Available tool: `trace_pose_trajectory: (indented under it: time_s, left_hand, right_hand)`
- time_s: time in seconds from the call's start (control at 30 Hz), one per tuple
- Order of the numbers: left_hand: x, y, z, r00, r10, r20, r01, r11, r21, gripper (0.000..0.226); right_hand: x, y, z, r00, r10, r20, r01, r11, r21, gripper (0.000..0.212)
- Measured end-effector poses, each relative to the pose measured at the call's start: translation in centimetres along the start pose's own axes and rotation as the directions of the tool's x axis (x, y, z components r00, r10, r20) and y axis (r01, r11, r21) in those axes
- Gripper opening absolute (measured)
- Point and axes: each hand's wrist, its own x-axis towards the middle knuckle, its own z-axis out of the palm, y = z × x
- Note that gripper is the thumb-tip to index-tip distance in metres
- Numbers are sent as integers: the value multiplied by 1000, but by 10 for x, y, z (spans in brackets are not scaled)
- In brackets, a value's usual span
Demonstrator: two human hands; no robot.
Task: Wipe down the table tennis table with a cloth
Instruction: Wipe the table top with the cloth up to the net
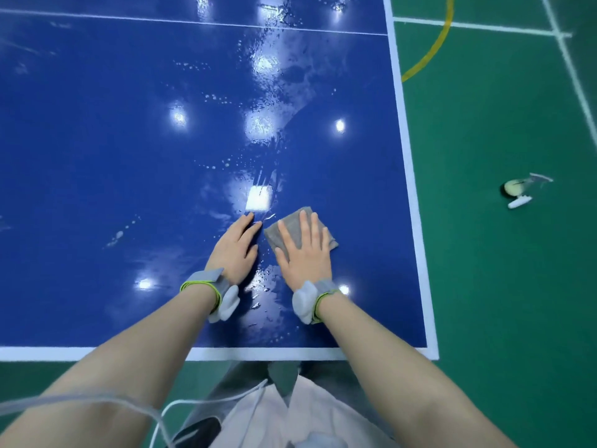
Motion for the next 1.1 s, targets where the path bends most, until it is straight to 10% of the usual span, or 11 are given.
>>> trace_pose_trajectory:
  time_s: [0.63,1.1]
  left_hand:
    - [-25,-38,-11,986,148,76,-152,988,41,47]
    - [-44,-55,-15,976,194,99,-200,978,55,50]
  right_hand:
    - [-39,24,5,931,365,16,-365,930,38,57]
    - [-73,-55,28,970,227,-92,-225,974,30,53]
